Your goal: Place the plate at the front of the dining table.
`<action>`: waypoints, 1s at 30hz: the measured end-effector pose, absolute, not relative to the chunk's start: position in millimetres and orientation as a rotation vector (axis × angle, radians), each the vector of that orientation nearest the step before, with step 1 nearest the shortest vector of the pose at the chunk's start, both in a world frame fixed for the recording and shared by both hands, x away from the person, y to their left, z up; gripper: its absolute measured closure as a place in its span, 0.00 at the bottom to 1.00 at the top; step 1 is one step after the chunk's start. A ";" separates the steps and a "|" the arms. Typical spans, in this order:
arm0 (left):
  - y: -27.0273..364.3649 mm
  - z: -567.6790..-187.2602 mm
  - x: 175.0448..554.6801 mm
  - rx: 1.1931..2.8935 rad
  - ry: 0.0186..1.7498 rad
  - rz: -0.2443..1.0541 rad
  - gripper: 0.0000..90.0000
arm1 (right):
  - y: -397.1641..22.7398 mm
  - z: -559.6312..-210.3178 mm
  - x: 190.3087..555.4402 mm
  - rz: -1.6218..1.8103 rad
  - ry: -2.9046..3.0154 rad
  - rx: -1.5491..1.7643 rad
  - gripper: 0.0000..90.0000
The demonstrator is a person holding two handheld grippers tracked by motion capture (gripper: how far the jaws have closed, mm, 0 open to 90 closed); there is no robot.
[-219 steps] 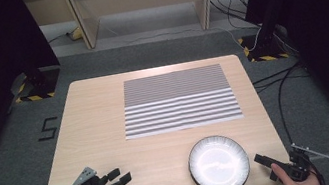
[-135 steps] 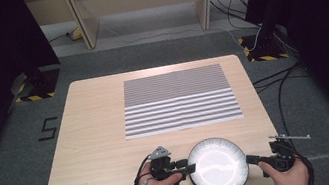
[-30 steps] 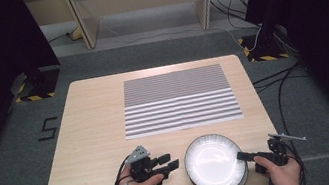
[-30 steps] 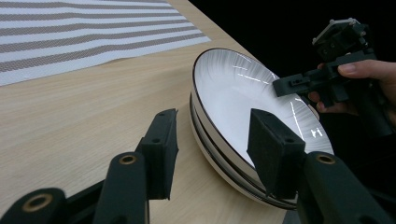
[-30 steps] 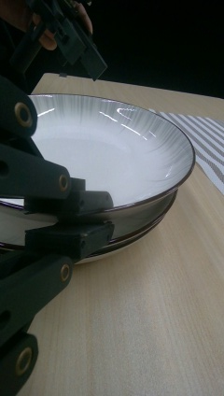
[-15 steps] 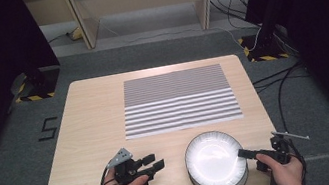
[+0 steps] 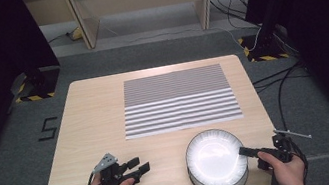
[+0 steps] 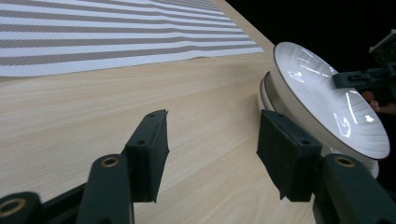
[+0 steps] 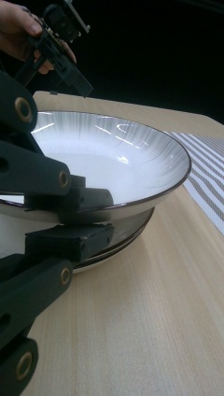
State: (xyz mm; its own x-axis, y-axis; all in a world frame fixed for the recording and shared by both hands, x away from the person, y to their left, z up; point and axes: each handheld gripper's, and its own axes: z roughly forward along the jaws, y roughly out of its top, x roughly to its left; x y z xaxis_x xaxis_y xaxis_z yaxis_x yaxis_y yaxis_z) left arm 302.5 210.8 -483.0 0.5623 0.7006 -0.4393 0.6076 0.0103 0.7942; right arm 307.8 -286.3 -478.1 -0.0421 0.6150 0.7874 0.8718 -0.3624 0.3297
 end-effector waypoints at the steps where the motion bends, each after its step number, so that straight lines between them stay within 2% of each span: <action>1: 213.5 -483.7 302.4 1.670 1.116 0.109 0.48 | -286.2 -477.6 308.0 -1.360 -1.583 -1.964 0.91; 30: 273.1 -500.7 290.5 1.602 1.244 0.194 0.47 | -289.1 -466.7 315.1 -1.395 -1.566 -1.970 0.90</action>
State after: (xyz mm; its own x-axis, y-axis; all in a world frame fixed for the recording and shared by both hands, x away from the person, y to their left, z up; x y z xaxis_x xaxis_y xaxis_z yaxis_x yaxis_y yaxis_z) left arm 290.5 273.1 -500.7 0.4463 0.7812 -0.4366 0.6109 0.0905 0.7865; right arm 315.1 -289.1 -466.7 -0.0438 0.6056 0.7946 0.8590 -0.3832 0.3394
